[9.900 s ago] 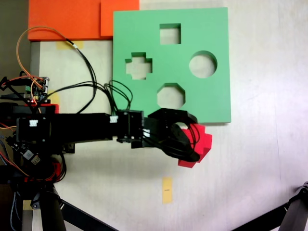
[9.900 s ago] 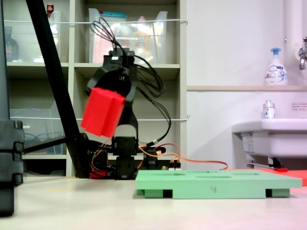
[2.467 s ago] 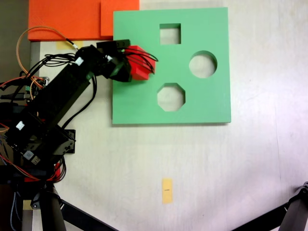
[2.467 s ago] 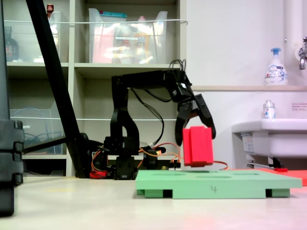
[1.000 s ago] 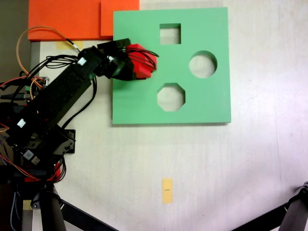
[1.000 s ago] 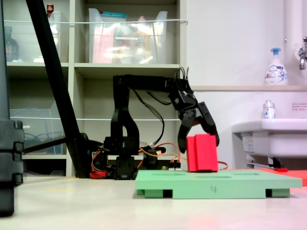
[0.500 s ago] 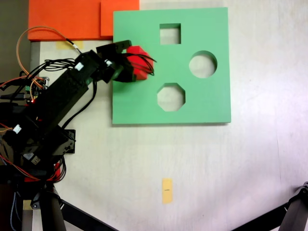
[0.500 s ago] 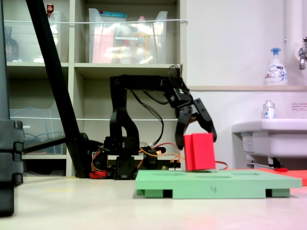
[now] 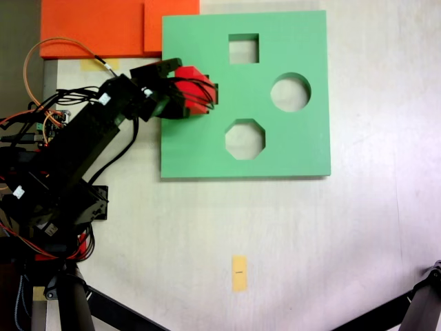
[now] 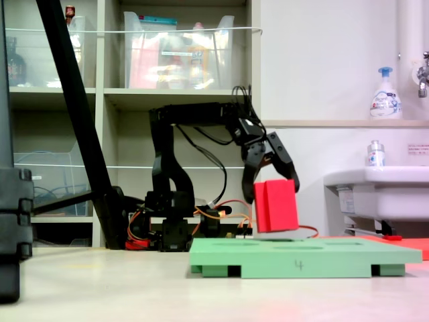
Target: Put the cross columnar block into the corresponding hole
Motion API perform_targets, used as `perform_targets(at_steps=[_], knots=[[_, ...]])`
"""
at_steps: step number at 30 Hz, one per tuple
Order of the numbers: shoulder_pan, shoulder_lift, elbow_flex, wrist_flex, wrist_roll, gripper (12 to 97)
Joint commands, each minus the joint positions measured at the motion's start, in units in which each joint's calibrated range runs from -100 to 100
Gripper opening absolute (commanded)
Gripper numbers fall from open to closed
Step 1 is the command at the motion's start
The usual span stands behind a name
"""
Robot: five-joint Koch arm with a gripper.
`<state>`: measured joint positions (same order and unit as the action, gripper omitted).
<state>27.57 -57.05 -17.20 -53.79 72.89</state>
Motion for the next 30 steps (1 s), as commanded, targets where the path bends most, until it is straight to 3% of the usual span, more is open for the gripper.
perform_targets(at_steps=[1, 30], knots=[[0.34, -0.64, 2.14, 0.69, -0.24, 38.5], [0.05, 10.96, 2.94, 9.26, -1.95, 38.5]])
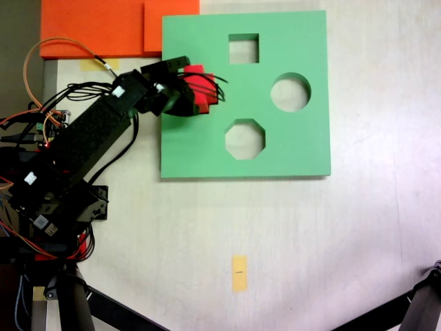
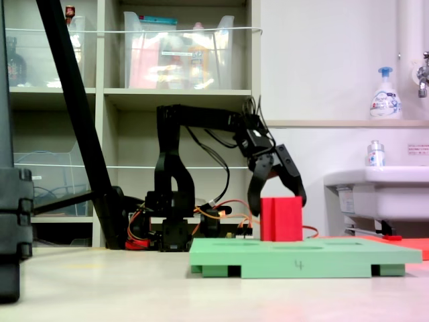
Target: Put the cross columnar block into the corresponding hole
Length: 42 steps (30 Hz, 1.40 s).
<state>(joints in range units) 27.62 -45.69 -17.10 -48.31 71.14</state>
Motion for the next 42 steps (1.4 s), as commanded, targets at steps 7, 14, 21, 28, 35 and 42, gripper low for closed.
perform_targets(at_steps=[7, 14, 21, 28, 35, 42], knots=[[0.0, 1.0, 2.84, 5.22, -0.15, 38.7], [-0.29, 4.21, 2.74, 5.32, -0.15, 38.7], [-0.78, 10.36, 2.34, 7.24, -0.2, 38.8], [-1.07, 14.69, 0.75, 9.36, -0.2, 42.5], [-1.27, 14.27, -1.74, 11.09, -0.24, 57.2], [-1.22, 11.61, -3.94, 11.09, -0.34, 66.5]])
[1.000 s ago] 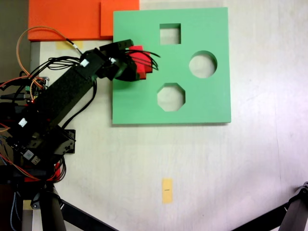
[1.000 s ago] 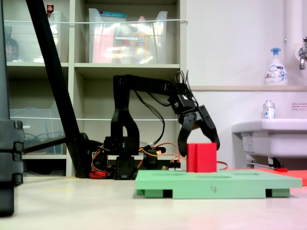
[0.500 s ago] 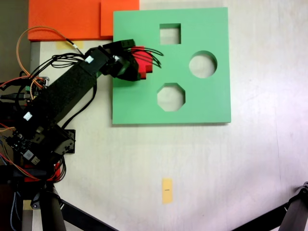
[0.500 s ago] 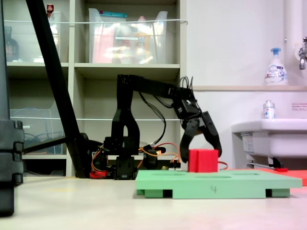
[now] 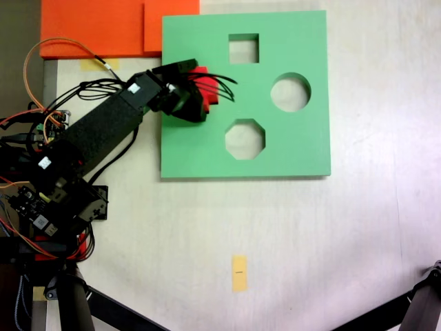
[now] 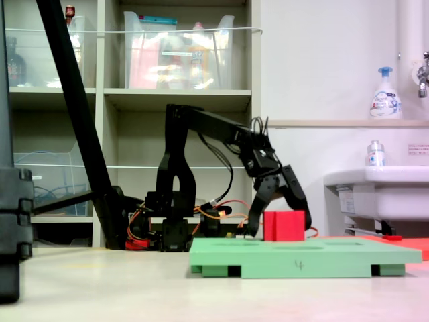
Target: Put the cross columnar block into the corresponding hole
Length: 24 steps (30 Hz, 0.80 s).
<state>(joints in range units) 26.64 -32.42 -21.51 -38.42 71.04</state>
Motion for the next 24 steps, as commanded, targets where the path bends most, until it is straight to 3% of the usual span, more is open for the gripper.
perform_targets(at_steps=[1, 4, 14, 19, 23, 24], knots=[[-0.24, -2.36, -0.03, 1.21, -0.24, 70.9], [-0.1, -4.31, -0.72, 1.21, -0.63, 81.2], [0.24, -26.38, -0.43, 0.15, -10.31, 81.1], [-2.49, -43.14, -0.72, -1.39, -20.9, 80.9], [-6.5, -61.57, -3.42, -4.67, -38.73, 80.0], [-8.3, -66.18, -4.31, -4.67, -44.69, 73.2]])
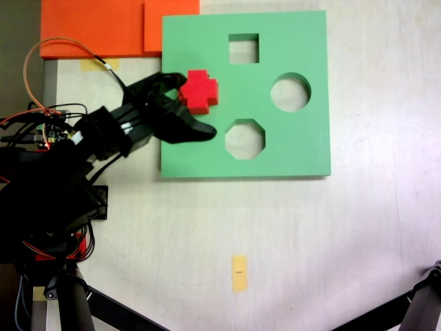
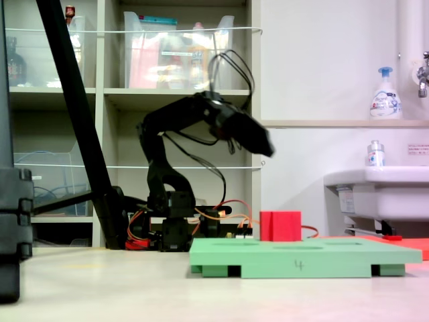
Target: Put the cross columnar block into the corresponding hole
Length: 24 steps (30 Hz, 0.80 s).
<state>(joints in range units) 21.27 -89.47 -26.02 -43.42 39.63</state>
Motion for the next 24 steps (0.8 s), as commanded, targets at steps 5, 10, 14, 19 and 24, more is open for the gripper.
perform_targets(at_steps=[5, 10, 14, 19, 24], knots=[[-10.35, -10.53, -6.88, 8.41, -21.83, 56.2], [-19.68, -10.53, -14.86, 12.65, -32.04, 56.0], [-22.66, -10.53, -28.72, 21.61, -35.85, 56.2], [-24.91, -10.53, -60.22, 68.79, -40.63, 47.9], [-24.96, -10.53, -73.98, 77.94, -41.76, 47.7]])
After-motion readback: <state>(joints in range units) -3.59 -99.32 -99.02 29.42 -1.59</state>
